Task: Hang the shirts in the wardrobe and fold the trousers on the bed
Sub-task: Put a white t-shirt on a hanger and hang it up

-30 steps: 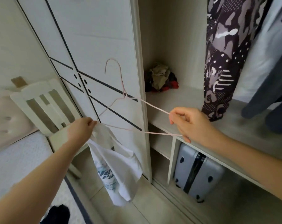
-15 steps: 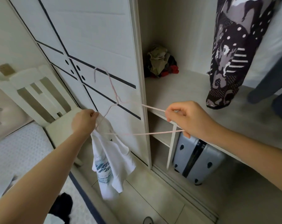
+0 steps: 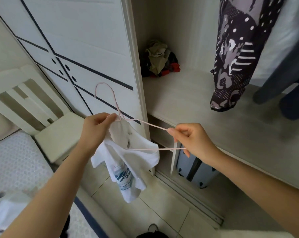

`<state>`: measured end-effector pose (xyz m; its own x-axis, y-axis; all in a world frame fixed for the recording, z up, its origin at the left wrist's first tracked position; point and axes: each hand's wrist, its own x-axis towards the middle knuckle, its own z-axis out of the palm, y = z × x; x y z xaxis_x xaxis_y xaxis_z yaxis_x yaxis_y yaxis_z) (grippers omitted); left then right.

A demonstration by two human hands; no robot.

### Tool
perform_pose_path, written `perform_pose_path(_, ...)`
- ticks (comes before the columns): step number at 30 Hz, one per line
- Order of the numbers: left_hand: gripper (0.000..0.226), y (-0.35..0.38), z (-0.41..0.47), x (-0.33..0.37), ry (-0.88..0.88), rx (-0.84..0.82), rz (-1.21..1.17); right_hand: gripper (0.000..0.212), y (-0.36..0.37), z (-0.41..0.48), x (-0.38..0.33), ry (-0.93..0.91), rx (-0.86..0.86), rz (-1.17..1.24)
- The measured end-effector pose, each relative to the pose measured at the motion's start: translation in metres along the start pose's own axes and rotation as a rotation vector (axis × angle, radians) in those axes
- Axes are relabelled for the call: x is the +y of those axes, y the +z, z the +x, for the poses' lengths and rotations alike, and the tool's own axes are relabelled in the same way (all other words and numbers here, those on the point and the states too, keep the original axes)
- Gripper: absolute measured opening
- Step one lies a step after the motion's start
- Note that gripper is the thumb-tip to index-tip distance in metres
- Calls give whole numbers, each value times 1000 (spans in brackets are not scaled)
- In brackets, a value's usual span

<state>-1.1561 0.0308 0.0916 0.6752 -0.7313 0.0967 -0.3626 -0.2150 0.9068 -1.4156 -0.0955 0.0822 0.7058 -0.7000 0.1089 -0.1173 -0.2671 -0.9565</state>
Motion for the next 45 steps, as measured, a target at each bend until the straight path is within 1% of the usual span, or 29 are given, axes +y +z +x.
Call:
perform_pose_path(2, 31, 2, -13, 10, 33, -78, 30, 37, -2, -6, 10, 18, 33, 47)
perform_pose_path(3, 27, 4, -18, 13, 64, -95, 88, 37, -2, -10, 14, 26, 44, 70)
perform_pose_path(6, 23, 17, -34, 20, 189, -63, 291, 39, 0, -22, 27, 53, 65, 172)
perform_pose_path(9, 25, 30, -51, 18, 258, 6, 417, 41, 1, -32, 38, 104, 90, 311)
perform_pose_path(11, 24, 34, -59, 11, 271, 28, 459, 40, -1, -38, 45, 121, 96, 361)
perform_pose_path(12, 24, 36, -63, 8, 269, 1, 425, 41, -2, -40, 47, 118, 98, 358)
perform_pose_path(14, 24, 39, -71, 3, 244, -60, 285, 39, -6, -44, 51, 110, 94, 287)
perform_pose_path(15, 25, 40, -74, 1, 237, -57, 236, 37, -7, -45, 51, 117, 82, 236)
perform_pose_path(18, 25, 40, -81, -3, 275, 6, 207, 33, -10, -39, 54, 189, 75, 109)
perform_pose_path(20, 21, 40, -84, -5, 284, 29, 214, 25, -14, -32, 60, 265, 103, 78)
perform_pose_path(21, 19, 40, -85, -5, 276, 34, 216, 20, -16, -31, 65, 315, 159, 47)
perform_pose_path(23, 23, 40, -87, -7, 245, 41, 226, 24, -16, -37, 76, 411, 373, -91)
perform_pose_path(24, 26, 39, -89, -7, 238, 43, 238, 24, -11, -45, 78, 407, 464, -171)
perform_pose_path(25, 28, 38, -90, -8, 239, 46, 255, 21, -3, -56, 80, 356, 506, -252)
perform_pose_path(28, 32, 34, -93, -9, 265, 57, 293, 23, 32, -81, 81, 134, 413, -430)
perform_pose_path(31, 30, 30, -94, -10, 282, 63, 299, 20, 55, -80, 85, 36, 320, -421)
perform_pose_path(33, 26, 29, -95, -9, 290, 71, 285, 20, 67, -73, 87, 13, 171, -375)
perform_pose_path(36, 18, 29, -97, -6, 310, 70, 269, 38, 87, -63, 91, 0, -102, -385)
perform_pose_path(38, 16, 29, -98, -5, 319, 64, 256, 52, 97, -56, 96, 14, -223, -426)
perform_pose_path(41, 29, 21, -97, -1, 366, 79, 274, 67, 105, -50, 105, 38, -296, -521)
perform_pose_path(45, 25, 2, -95, 8, 447, 104, 314, 84, 109, -43, 112, -13, -330, -731)
